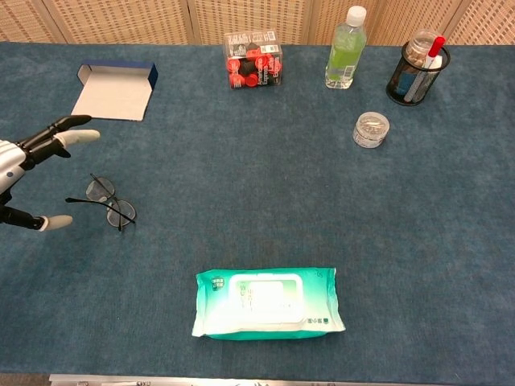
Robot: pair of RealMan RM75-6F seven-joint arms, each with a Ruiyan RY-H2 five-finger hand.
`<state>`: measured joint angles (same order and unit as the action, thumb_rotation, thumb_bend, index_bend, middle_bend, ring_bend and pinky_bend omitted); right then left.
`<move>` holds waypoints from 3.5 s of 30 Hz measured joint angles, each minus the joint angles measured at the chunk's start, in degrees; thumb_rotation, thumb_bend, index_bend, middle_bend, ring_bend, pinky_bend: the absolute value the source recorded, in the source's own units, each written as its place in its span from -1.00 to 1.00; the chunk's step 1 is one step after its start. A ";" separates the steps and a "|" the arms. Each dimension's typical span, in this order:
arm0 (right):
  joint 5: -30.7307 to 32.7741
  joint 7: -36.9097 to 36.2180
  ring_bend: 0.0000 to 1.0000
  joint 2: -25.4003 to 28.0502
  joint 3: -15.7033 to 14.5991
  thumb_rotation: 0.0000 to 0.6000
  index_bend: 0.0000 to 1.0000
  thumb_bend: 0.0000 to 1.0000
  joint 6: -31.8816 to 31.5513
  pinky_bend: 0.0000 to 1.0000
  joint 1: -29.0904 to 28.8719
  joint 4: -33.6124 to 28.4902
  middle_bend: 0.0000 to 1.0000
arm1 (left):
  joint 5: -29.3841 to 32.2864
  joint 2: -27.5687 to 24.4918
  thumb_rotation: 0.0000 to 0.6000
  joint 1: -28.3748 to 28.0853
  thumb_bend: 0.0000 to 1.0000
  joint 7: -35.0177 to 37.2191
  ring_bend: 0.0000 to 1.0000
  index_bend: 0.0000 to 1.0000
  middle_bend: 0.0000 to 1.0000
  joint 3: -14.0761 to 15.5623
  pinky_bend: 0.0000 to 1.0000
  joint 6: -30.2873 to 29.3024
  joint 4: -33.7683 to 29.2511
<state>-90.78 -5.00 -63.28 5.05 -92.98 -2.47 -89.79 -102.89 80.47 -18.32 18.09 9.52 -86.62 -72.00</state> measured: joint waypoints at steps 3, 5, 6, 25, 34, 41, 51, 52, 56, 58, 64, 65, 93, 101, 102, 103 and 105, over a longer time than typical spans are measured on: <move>0.05 -0.13 -0.27 0.05 0.05 1.00 0.17 -0.18 -0.10 -0.11 0.04 -0.01 -0.20 | -0.70 -0.51 1.00 -0.73 -0.95 1.84 -0.72 -0.83 -1.00 0.36 -0.49 0.81 -1.74; 0.07 -0.19 -0.27 0.08 0.08 1.00 0.17 -0.18 -0.14 -0.11 0.07 -0.01 -0.20 | -1.13 -0.94 1.00 -1.34 -0.95 3.13 -0.72 -0.83 -1.00 0.60 -0.49 1.58 -3.19; 0.09 -0.23 -0.27 0.10 0.09 1.00 0.17 -0.18 -0.14 -0.11 0.06 -0.01 -0.20 | -1.30 -1.08 1.00 -1.59 -0.95 3.71 -0.72 -0.83 -1.00 0.67 -0.49 1.84 -3.74; 0.29 -0.45 -0.27 0.25 0.17 1.00 0.17 -0.18 0.07 -0.11 0.02 -0.07 -0.20 | 2.26 5.66 1.00 -1.50 -0.95 9.33 -0.72 -0.83 -1.00 -4.46 -0.49 -0.52 1.78; 0.33 -0.31 -0.27 0.18 0.18 1.00 0.17 -0.18 0.15 -0.11 -0.02 -0.04 -0.20 | 4.30 6.66 1.00 -1.29 -0.95 9.67 -0.72 -0.83 -1.00 -5.57 -0.49 0.26 3.19; 0.27 -0.33 -0.27 0.19 0.17 1.00 0.17 -0.18 0.08 -0.11 0.00 -0.04 -0.20 | 6.42 7.49 1.00 -1.03 -0.95 8.66 -0.72 -0.83 -1.00 -6.83 -0.49 1.18 3.06; 0.17 -0.40 -0.27 0.24 0.15 1.00 0.17 -0.18 -0.03 -0.11 0.05 -0.07 -0.20 | 9.20 8.85 1.00 -0.96 -0.95 6.40 -0.72 -0.83 -1.00 -8.41 -0.50 3.30 3.74; 0.20 -0.39 -0.27 0.23 0.16 1.00 0.17 -0.18 -0.03 -0.11 0.05 -0.07 -0.20 | 9.47 9.06 1.00 -1.02 -0.95 6.13 -0.72 -0.83 -1.00 -8.57 -0.50 3.66 3.94; 0.22 -0.40 -0.27 0.25 0.17 1.00 0.17 -0.18 -0.05 -0.11 0.07 -0.07 -0.20 | 10.21 9.75 1.00 -1.31 -0.95 5.33 -0.72 -0.83 -1.00 -9.07 -0.51 4.73 4.76; 0.24 -0.43 -0.27 0.24 0.18 1.00 0.17 -0.18 -0.03 -0.11 0.06 -0.06 -0.20 | 10.54 10.07 1.00 -1.46 -0.95 4.96 -0.72 -0.83 -1.00 -9.29 -0.51 5.21 5.04; 0.21 -0.59 -0.27 0.34 0.19 1.00 0.17 -0.18 -0.13 -0.11 0.10 -0.12 -0.20 | 10.92 10.45 1.00 -1.84 -0.95 5.04 -0.73 -0.83 -1.00 -9.56 -0.52 6.13 4.87; 0.21 -0.63 -0.27 0.36 0.20 1.00 0.17 -0.18 -0.18 -0.11 0.12 -0.12 -0.20 | 10.83 10.39 1.00 -1.86 -0.95 5.14 -0.73 -0.83 -1.00 -9.50 -0.52 6.16 4.68; 0.19 -0.77 -0.27 0.47 0.21 1.00 0.17 -0.18 -0.23 -0.11 0.17 -0.16 -0.20 | 11.96 11.43 1.00 -3.30 -0.95 5.44 -0.73 -0.83 -1.00 -10.39 -0.54 9.01 7.44; 0.15 -0.66 -0.27 0.40 0.18 1.00 0.17 -0.18 -0.18 -0.11 0.15 -0.13 -0.20 | 12.61 13.49 1.00 -3.91 -0.95 6.97 -0.74 -0.83 -1.00 -10.75 -0.58 10.13 11.88; 0.14 -0.66 -0.27 0.40 0.18 1.00 0.17 -0.18 -0.19 -0.11 0.16 -0.14 -0.20 | 12.65 13.76 1.00 -3.99 -0.95 7.20 -0.74 -0.83 -1.00 -10.78 -0.59 10.25 12.44; 0.12 -0.66 -0.27 0.41 0.17 1.00 0.17 -0.18 -0.22 -0.11 0.17 -0.15 -0.20 | 12.68 14.12 1.00 -4.11 -0.95 7.53 -0.75 -0.83 -1.00 -10.80 -0.60 10.39 13.22; 0.12 -0.66 -0.27 0.39 0.20 1.00 0.17 -0.18 -0.26 -0.11 0.17 -0.11 -0.20 | 12.69 14.69 1.00 -4.29 -0.95 8.03 -0.79 -0.83 -1.00 -10.80 -0.63 10.61 14.48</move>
<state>-90.66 -5.65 -62.89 5.25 -93.24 -2.30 -89.91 -90.20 95.16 -22.61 26.12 -1.29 -76.01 -57.52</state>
